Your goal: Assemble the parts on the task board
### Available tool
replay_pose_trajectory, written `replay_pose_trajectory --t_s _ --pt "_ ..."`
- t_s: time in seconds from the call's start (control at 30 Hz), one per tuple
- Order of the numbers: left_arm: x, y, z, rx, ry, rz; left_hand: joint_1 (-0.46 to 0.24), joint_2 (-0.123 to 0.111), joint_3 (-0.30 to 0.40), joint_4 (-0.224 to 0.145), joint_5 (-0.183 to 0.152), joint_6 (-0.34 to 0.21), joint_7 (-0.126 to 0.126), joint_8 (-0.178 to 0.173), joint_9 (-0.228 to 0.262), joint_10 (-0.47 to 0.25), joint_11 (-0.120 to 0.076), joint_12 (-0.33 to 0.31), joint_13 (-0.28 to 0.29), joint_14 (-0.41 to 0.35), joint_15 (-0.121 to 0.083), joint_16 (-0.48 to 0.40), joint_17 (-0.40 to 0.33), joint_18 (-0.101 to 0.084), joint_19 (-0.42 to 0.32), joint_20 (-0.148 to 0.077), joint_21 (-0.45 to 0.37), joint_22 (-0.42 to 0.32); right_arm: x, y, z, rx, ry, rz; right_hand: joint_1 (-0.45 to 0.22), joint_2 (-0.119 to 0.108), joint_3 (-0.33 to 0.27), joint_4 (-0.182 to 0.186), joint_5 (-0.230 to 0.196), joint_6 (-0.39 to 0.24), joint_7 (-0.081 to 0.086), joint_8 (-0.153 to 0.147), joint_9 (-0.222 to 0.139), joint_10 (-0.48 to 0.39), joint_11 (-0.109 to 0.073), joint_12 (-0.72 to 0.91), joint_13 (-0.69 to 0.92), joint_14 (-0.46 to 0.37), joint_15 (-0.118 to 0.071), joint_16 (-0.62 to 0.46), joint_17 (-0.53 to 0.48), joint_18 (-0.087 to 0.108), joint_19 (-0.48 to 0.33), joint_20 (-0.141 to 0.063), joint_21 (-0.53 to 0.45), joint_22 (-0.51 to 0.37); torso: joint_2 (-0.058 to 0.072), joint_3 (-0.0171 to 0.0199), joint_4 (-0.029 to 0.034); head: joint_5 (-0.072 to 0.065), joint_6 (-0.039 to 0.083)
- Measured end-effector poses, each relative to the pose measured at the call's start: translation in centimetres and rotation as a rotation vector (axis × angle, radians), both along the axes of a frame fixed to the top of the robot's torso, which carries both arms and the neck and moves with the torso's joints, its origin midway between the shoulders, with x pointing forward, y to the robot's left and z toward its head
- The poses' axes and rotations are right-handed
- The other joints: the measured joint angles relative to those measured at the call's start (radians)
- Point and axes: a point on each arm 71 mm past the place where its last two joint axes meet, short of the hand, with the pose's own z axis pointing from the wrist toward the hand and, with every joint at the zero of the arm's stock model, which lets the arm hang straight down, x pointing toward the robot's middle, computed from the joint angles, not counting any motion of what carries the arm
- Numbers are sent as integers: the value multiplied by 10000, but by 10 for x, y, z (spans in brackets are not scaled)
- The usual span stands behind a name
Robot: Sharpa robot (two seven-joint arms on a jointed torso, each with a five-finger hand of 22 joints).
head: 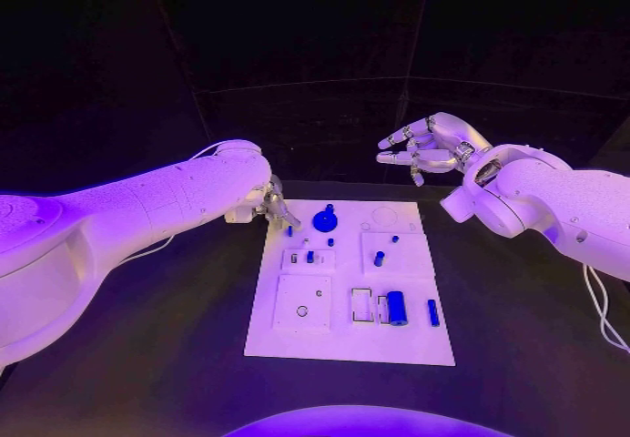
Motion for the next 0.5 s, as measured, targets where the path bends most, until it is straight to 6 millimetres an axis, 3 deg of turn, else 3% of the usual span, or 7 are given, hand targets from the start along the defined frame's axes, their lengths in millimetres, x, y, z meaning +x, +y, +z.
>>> replay_pose_trajectory --t_s 0.27,0.5 --pt "-3 -4 -3 -119 188 -134 0 0 -28 -27 0 0 0 0 -9 35 -36 3 3 0 0 0 0 0 0 0 39 18 0 0 0 2 1 9 0 0 0 0 0 0 0 0 0 0 0 0 0 0 0 0 0 0 0 0 0 0 0 5 1 12 -7" --pt "-5 -7 -4 -228 320 -219 284 211 -115 -58 0 72 -2 0 -46 35 -36 3 9 0 0 0 0 0 0 -1 39 40 0 1 0 2 3 16 0 0 -22 22 0 0 0 0 0 0 0 0 0 0 0 0 0 0 0 0 0 0 0 4 1 19 -12"
